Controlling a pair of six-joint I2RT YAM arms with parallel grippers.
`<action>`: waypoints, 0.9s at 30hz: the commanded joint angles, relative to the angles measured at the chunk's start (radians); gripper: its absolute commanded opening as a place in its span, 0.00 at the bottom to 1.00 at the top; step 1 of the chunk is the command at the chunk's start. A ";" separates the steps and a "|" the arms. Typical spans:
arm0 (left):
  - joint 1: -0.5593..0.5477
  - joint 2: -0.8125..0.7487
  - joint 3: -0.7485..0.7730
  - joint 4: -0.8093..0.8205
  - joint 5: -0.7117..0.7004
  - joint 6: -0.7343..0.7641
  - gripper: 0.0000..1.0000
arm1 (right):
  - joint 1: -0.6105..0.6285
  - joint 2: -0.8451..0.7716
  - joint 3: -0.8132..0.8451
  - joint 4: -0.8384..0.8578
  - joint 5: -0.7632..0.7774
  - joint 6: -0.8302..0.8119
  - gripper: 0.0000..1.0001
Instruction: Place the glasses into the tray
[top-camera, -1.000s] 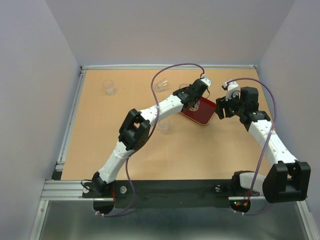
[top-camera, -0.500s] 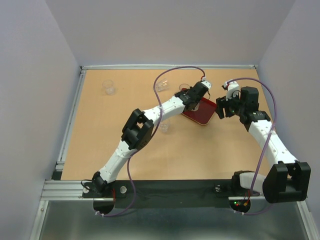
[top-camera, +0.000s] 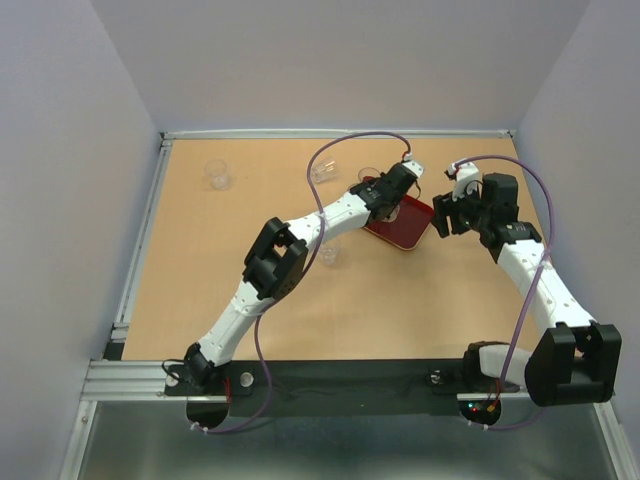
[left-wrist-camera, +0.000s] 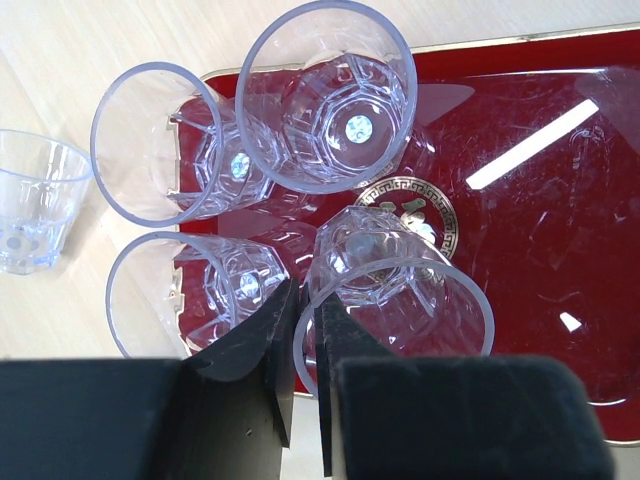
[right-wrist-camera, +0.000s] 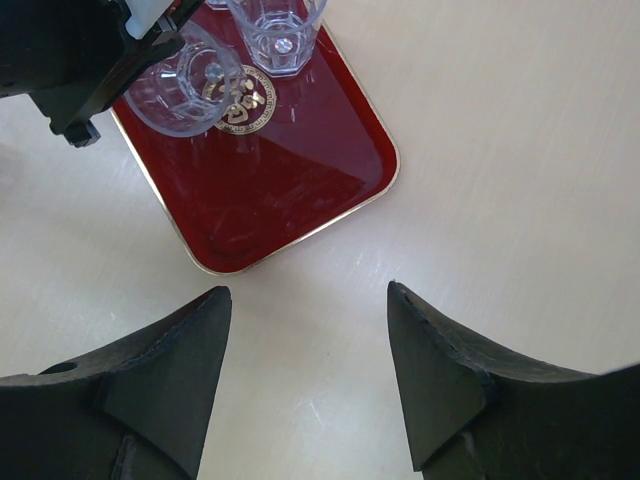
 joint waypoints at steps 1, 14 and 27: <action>-0.002 -0.021 0.063 0.040 -0.023 0.013 0.23 | -0.008 -0.028 -0.010 0.058 0.008 0.008 0.69; -0.002 -0.021 0.066 0.046 -0.029 0.016 0.27 | -0.012 -0.028 -0.012 0.058 0.006 0.008 0.69; -0.002 -0.048 0.066 0.058 -0.052 0.022 0.33 | -0.015 -0.025 -0.012 0.060 0.003 0.010 0.69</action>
